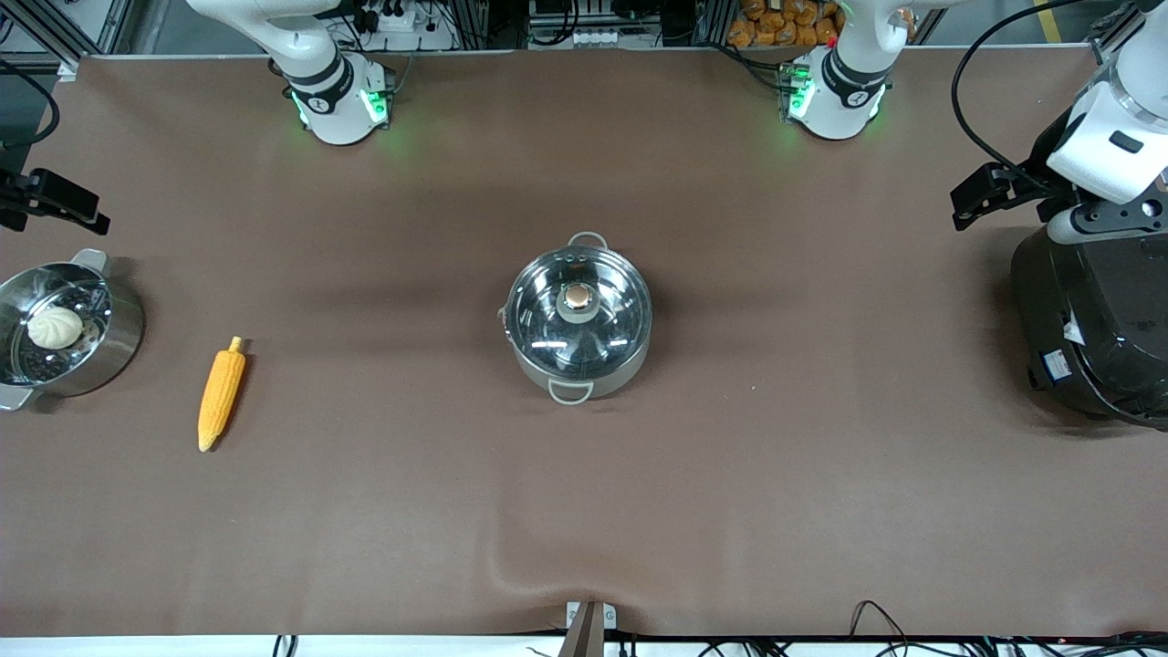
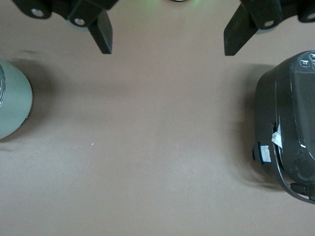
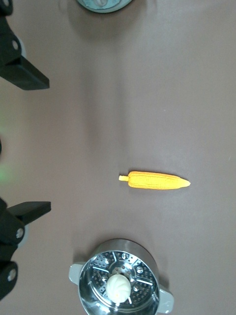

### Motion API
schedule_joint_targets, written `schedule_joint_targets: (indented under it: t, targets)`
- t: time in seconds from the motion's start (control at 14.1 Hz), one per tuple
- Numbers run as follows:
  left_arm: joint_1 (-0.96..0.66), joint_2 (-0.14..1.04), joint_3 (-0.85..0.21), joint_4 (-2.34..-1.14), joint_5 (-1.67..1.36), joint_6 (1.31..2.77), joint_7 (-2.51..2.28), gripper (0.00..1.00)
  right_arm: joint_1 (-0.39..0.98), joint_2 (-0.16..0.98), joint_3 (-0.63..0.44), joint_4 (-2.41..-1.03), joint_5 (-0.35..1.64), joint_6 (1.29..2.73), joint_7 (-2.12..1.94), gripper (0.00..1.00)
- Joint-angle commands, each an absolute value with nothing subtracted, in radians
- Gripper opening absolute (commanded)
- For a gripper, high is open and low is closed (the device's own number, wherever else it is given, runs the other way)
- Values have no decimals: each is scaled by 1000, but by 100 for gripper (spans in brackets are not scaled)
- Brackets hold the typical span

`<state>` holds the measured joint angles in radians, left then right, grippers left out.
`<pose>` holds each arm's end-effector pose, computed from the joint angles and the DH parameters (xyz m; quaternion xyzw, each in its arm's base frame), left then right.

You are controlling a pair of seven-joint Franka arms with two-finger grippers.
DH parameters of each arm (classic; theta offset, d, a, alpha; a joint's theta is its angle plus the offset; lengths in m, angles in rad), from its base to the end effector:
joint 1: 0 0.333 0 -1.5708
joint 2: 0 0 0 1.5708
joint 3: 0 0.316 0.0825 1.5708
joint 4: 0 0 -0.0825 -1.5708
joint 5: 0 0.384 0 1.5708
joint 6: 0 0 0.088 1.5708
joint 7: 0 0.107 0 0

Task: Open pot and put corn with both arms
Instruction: 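Move the left gripper to the lid knob while the right gripper reaches corn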

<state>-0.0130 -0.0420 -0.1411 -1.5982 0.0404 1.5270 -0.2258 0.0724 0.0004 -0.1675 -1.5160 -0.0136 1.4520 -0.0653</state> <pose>0.5309 -0.0797 0.6306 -0.9990 -0.0365 0.0102 0.0255 0.5399 -0.0531 0.6398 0.9993 -0.0155 -0.0326 0.0042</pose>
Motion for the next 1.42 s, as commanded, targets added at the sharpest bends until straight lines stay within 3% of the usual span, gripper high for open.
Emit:
schedule_joint_targets:
  t: [0.0,0.28,0.5,0.85,0.99,1.21,1.35]
  targets:
    - [-15,-35,-140,-1572,28,1508,-204,100,72,-35,-183,-1540,0,1456,-104,100]
    - [-15,-18,-141,-1554,28,1508,-203,100,66,-26,-182,-1534,-3,1456,-66,100]
    - [-50,30,-169,-1540,15,1522,-221,100,35,101,-184,-1537,1,1501,-77,100]
    - [-283,260,-202,-1392,14,1635,-663,100,-41,339,-184,-1551,-2,1702,-113,100]
    - [-392,378,-198,-1313,17,1715,-886,100,-58,373,-183,-1594,3,1761,-149,100]
    - [-533,504,-169,-1269,23,1815,-1121,100,-67,393,-183,-1727,3,1980,-149,100]
    - [-627,566,-125,-1249,25,1850,-1196,100,-75,434,-183,-1736,9,2016,-147,100]
